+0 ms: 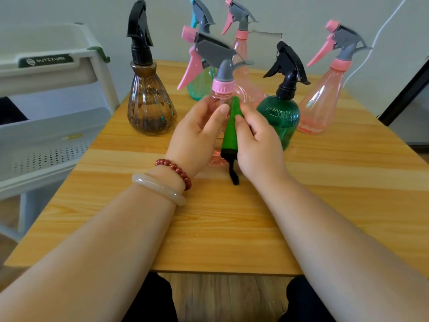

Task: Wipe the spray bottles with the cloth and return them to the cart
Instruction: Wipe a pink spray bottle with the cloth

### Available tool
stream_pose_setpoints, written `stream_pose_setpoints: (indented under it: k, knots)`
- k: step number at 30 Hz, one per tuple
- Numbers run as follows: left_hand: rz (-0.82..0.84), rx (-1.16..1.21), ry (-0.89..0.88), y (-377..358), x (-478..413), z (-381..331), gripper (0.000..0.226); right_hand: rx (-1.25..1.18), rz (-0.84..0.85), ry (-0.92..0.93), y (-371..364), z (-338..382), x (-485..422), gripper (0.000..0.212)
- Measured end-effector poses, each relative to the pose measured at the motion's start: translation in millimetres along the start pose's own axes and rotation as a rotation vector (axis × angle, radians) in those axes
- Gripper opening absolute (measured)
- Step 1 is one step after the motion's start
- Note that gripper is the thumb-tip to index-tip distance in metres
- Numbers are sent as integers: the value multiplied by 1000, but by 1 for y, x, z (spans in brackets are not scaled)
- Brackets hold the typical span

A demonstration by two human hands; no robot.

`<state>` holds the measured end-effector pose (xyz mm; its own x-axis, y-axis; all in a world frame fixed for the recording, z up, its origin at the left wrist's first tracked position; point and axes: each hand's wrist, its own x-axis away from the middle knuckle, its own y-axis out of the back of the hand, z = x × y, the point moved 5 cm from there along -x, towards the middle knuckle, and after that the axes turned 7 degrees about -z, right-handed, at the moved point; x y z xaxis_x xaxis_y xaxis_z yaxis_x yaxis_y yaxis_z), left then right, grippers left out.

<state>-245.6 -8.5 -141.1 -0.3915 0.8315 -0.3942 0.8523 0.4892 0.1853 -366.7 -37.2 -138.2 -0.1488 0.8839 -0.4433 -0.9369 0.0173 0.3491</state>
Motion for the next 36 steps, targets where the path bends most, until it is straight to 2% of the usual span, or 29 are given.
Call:
stream_pose_setpoints:
  k: [3, 7, 12, 17, 21, 24, 29, 34, 36]
  knots:
    - [-45, -42, -10, 1, 0, 2, 33, 43, -9, 53, 3, -1, -1, 40]
    - [-48, -62, 11, 2, -1, 4, 25, 29, -94, 244, 3, 9, 4, 44]
    - [-54, -116, 8, 3, -3, 4, 24, 105, -86, 131, 6, -4, -4, 40]
    - [-52, -100, 14, 3, -3, 4, 16, 88, -211, 313, 8, 9, 5, 36]
    - [-56, -120, 6, 5, -3, 4, 19, 120, -212, 234, 5, 5, 4, 35]
    - [-60, -122, 14, 4, -3, 4, 21, 182, -149, 144, 8, -3, 1, 37]
    - [-54, -116, 13, 4, -1, 2, 21, 159, -222, 294, 6, 6, 5, 35]
    - [20, -132, 72, 2, -4, 9, 33, 195, -118, 94, 7, -7, -2, 34]
    - [39, -153, 57, 1, -3, 7, 34, 162, -123, 84, 9, -7, -2, 34]
